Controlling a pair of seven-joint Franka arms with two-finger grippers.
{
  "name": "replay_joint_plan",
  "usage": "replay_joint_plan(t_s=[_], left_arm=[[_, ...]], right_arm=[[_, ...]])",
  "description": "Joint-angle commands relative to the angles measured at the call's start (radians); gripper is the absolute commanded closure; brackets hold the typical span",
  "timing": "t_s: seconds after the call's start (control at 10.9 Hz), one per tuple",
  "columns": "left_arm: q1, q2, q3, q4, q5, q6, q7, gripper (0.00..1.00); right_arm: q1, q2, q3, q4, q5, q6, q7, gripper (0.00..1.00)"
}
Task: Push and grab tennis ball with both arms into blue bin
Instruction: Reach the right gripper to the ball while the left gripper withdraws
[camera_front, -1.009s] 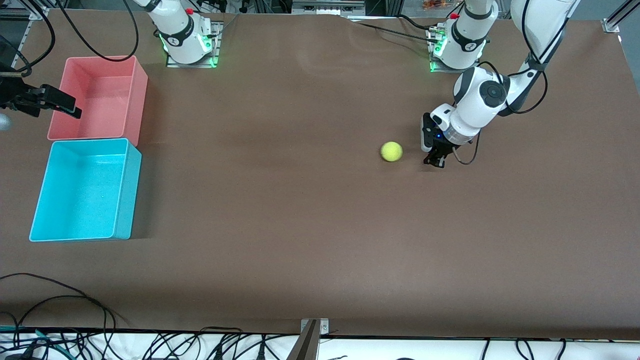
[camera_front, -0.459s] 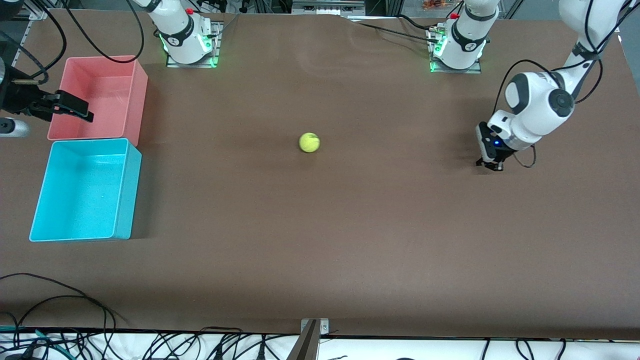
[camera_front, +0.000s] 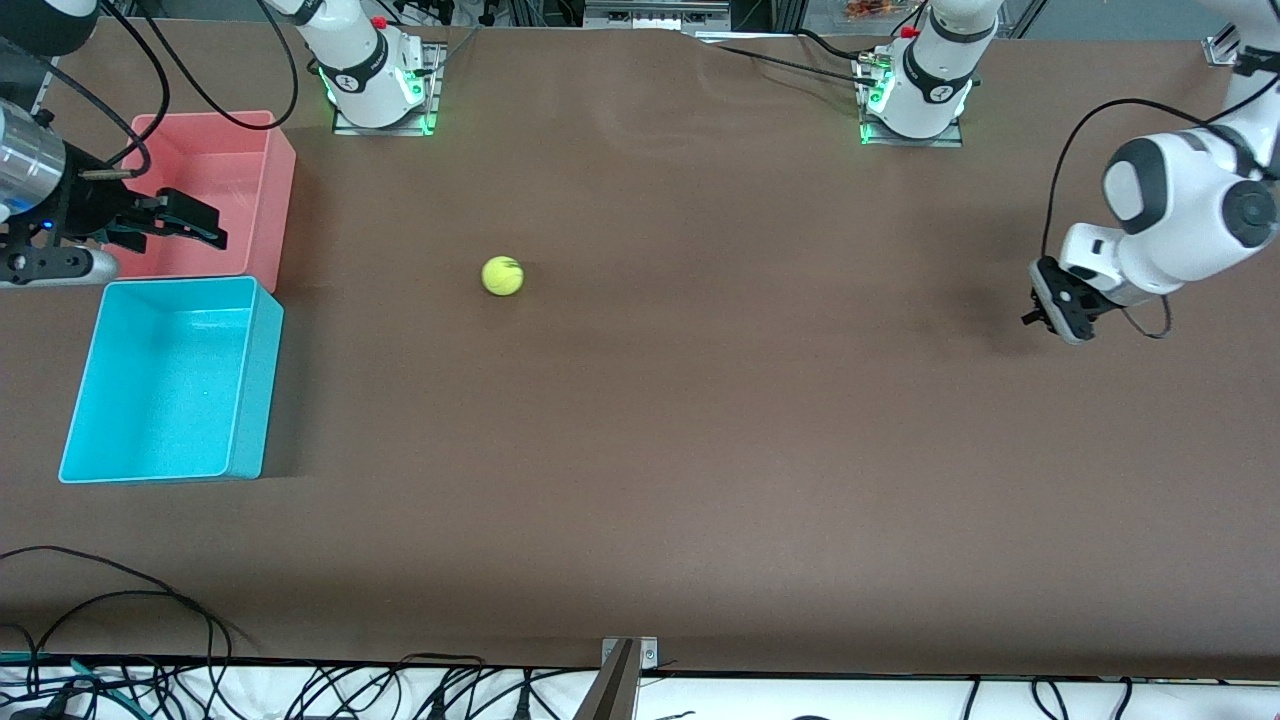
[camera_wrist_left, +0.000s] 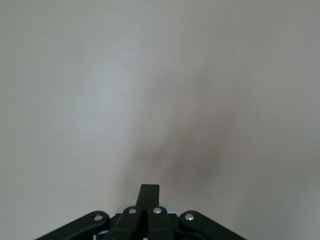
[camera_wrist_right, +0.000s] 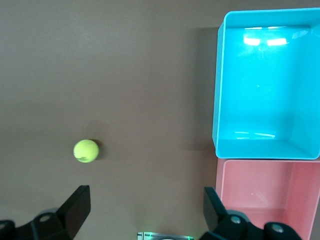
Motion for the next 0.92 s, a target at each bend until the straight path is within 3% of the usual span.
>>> replay_joint_plan(t_s=[0.0,0.37,0.55,0.83], left_arm=[[-0.040,0.021,-0.012,0.152,0.018,-0.127,-0.207,0.96],[-0.055,0.016,-0.037,0.243,0.010,-0.200,-0.607,0.93],[-0.055,0.018,-0.087,0.356,0.010,-0.321,-0.833,0.92],[-0.092,0.015,-0.097,0.413,0.010,-0.354,-1.045,0.90]], right_arm=[[0.001,0.018,-0.004,0.000,0.000,-0.017,0.000,0.00],[0.033,0.024,0.000,-0.027,-0.105,-0.009,0.000,0.00],[0.044,0.027,0.002,-0.027,-0.108,-0.008,0.000,0.00],[0.049,0.024,0.006,-0.049,-0.108,-0.017,-0.006,0.00]])
